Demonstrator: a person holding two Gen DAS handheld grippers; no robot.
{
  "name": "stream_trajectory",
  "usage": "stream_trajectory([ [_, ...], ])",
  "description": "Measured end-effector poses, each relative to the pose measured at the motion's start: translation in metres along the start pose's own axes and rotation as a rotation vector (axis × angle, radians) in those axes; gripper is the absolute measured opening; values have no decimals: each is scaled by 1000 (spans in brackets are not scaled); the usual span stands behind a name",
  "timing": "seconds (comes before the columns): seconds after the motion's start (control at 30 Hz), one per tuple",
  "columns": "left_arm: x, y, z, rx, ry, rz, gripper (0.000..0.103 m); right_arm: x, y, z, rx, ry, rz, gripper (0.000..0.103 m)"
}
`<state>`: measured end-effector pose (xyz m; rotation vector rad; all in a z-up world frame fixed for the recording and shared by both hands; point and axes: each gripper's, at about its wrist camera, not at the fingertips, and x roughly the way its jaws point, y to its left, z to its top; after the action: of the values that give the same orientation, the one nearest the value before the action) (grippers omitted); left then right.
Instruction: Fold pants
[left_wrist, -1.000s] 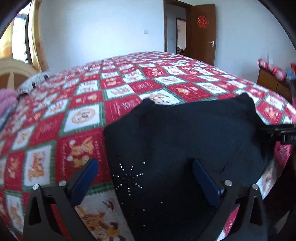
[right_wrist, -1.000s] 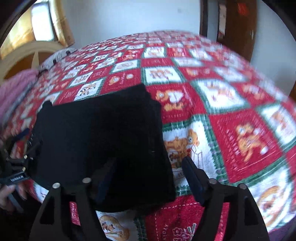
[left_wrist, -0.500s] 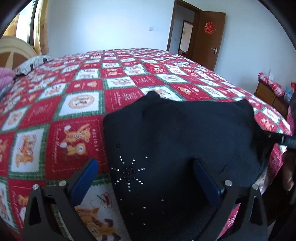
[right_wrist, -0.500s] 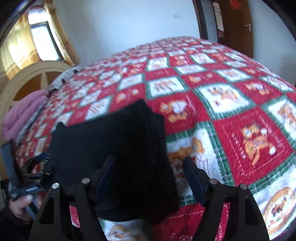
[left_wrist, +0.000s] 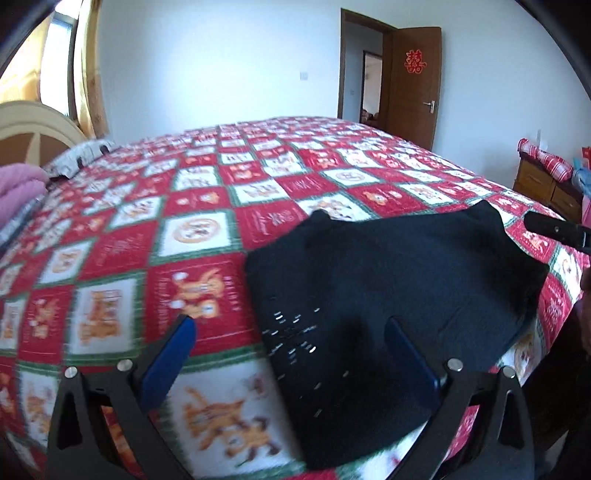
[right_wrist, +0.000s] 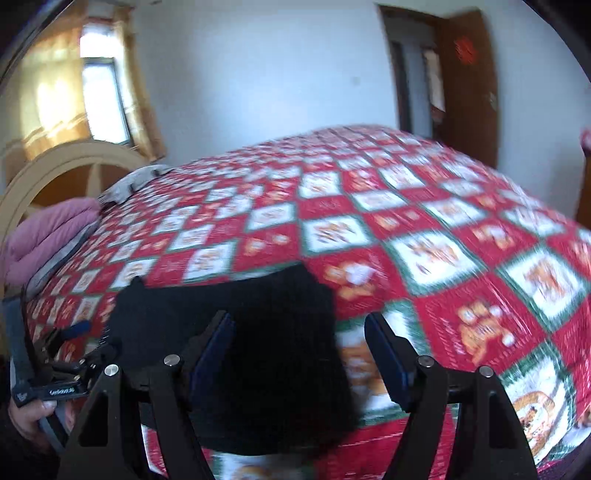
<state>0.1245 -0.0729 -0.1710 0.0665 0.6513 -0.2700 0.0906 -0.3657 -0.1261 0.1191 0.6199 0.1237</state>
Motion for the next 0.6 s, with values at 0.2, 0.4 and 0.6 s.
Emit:
stream_trajectory([
  [0.2, 4, -2, -26, 64, 52, 17, 103, 25, 74, 8, -128, 59, 155, 74],
  [0.4, 18, 10, -32, -3, 91, -28, 103, 104, 129, 16, -209, 195, 118, 74],
  [0.6, 12, 10, -27, -20, 79, -39, 103, 111, 121, 16, -189, 225, 117, 76],
])
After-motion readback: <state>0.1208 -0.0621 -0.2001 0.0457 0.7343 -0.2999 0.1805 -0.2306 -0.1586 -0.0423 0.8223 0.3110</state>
